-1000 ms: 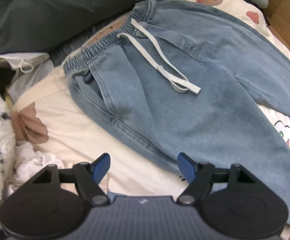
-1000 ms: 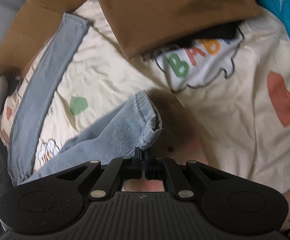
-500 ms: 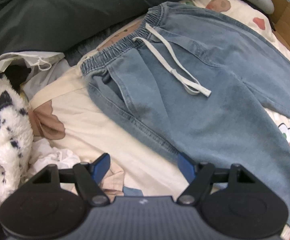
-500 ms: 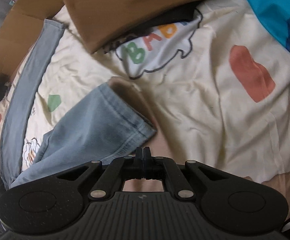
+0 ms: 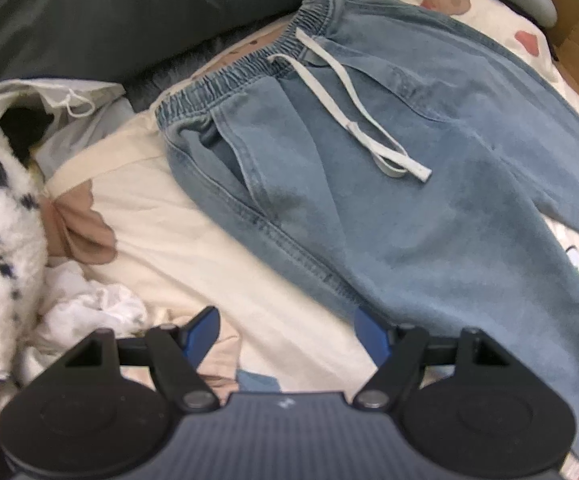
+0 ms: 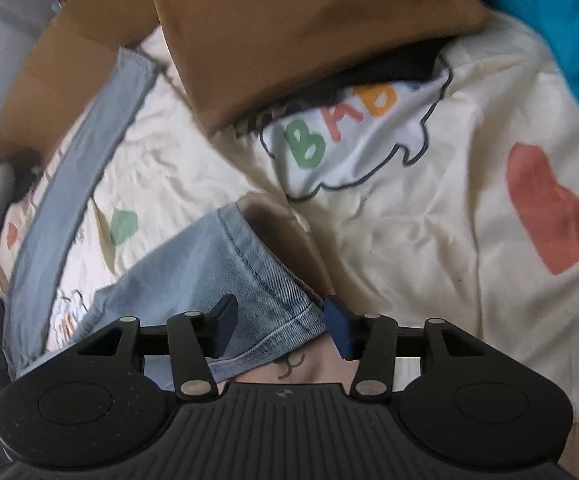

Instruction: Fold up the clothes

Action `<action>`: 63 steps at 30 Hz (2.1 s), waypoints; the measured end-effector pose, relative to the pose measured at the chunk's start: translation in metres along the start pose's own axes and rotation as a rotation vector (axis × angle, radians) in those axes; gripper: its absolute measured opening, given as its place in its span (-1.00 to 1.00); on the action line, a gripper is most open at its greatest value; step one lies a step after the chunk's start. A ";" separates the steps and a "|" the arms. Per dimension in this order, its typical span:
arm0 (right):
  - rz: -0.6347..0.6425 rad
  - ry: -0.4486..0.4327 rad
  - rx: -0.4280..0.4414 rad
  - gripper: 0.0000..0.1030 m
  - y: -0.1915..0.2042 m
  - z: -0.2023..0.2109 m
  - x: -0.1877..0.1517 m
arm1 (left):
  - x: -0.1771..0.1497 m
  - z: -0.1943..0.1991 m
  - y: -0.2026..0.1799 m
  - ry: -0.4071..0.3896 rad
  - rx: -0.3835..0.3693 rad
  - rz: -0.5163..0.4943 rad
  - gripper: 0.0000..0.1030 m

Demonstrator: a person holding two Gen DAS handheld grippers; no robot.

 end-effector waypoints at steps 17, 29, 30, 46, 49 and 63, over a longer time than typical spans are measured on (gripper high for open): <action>-0.197 0.068 0.133 0.07 -0.019 -0.035 -0.037 | 0.009 -0.053 0.035 -0.091 -0.166 0.402 0.34; -0.288 0.041 0.139 0.06 -0.026 -0.045 -0.034 | 0.023 -0.079 0.039 -0.082 -0.136 0.457 -0.02; -0.278 0.044 0.134 0.06 -0.024 -0.046 -0.034 | 0.025 -0.081 0.038 -0.072 -0.129 0.455 -0.05; -0.297 0.017 0.138 0.05 -0.019 -0.053 -0.028 | 0.052 -0.111 0.044 0.051 -0.074 0.561 -0.23; -0.293 0.014 0.137 -0.08 -0.018 -0.055 -0.026 | 0.054 -0.109 0.045 0.053 -0.060 0.580 -0.60; -0.212 0.010 0.145 -0.98 -0.010 -0.024 -0.028 | 0.031 -0.076 0.071 0.009 -0.110 0.518 -0.82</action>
Point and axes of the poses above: each gripper's, at about its wrist camera, not at the fingertips, and z roughly against the way its jaws point, y to its left, x to its top, the point moved 8 cm from there along -z, roughly the way its jaws point, and after that the axes turned 2 degrees about -z, right-handed, at the moved point
